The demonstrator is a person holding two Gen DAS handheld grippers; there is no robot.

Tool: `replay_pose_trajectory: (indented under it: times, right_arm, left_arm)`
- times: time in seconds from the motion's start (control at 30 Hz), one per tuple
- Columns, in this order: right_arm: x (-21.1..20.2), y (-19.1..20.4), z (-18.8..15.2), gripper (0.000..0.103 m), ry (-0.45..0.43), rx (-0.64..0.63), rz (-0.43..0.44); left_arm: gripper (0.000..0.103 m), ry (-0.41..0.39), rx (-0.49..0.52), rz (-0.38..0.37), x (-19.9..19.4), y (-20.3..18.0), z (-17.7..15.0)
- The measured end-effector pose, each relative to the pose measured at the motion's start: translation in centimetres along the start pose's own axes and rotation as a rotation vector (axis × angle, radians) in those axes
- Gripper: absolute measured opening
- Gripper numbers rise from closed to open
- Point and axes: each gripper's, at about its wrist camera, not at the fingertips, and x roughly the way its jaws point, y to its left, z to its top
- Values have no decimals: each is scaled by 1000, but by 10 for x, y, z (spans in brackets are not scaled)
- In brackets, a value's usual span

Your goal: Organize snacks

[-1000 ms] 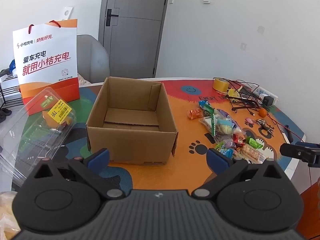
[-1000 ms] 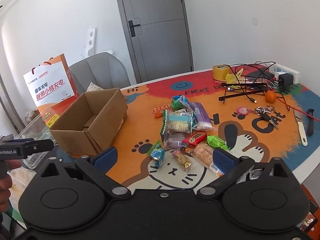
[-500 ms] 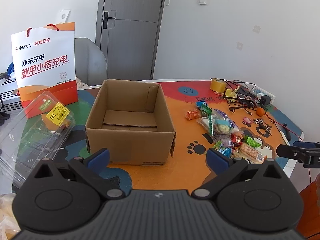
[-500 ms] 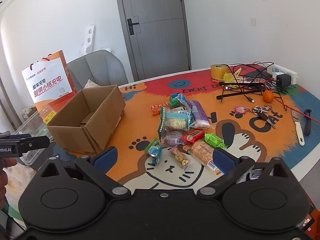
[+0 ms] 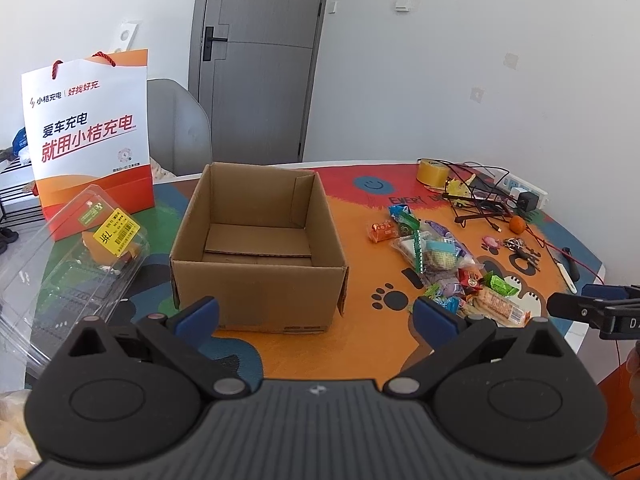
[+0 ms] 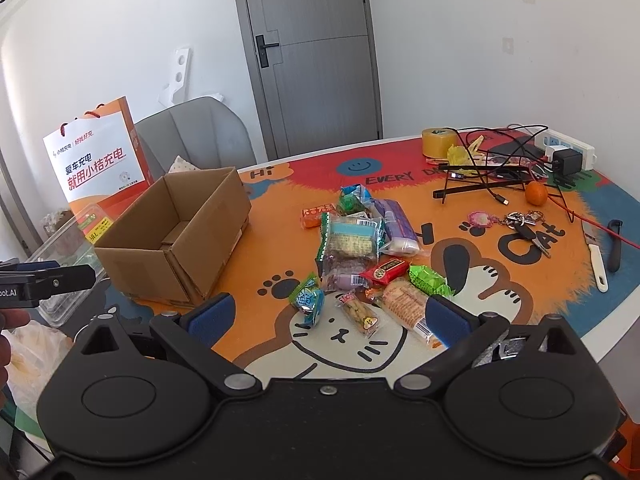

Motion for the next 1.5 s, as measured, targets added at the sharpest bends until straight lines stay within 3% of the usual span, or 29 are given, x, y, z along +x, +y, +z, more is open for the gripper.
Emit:
replay_pose_trajectory:
  times: [1.5]
  right_arm:
    - [-1, -2, 0, 103, -7, -1, -20]
  left_arm:
    - [102, -1, -9, -20, 6, -10, 0]
